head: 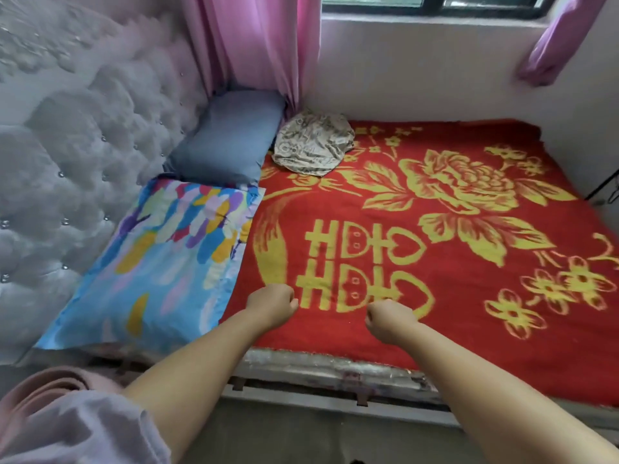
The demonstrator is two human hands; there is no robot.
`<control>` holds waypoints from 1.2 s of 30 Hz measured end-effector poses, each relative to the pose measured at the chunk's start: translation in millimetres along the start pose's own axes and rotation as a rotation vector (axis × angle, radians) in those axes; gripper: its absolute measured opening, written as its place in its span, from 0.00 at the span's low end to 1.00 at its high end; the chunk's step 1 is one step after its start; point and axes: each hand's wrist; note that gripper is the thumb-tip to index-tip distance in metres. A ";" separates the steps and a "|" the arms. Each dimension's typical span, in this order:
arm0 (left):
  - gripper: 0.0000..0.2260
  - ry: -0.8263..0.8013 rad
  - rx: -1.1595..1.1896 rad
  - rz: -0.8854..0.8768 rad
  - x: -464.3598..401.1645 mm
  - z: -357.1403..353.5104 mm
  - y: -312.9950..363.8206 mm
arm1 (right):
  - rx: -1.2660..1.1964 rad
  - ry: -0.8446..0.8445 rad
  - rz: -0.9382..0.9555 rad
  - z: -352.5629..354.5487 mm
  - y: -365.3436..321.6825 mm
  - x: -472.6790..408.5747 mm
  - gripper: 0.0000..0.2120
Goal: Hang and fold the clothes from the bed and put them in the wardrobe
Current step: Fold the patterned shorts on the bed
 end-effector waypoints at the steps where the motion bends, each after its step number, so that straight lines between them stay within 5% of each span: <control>1: 0.15 -0.012 0.007 -0.007 -12.7 1.4 8.5 | -0.012 -0.005 -0.011 3.9 8.3 -9.1 0.14; 13: 0.12 -0.020 0.126 0.046 -156.2 35.4 32.1 | 0.095 -0.036 0.005 91.2 35.3 -152.3 0.12; 24: 0.12 0.066 0.022 -0.065 -268.1 122.2 14.6 | 0.081 0.106 -0.030 178.8 16.4 -247.0 0.17; 36: 0.14 0.117 -0.083 0.054 -350.1 142.3 -9.8 | 0.210 0.045 0.102 215.1 18.3 -394.6 0.15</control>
Point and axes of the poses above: each hand's wrist, its own x-axis away from the middle knuckle, its own z-axis out of the back of the hand, y = z × x, and after that the axes turned 8 degrees about z, right-handed
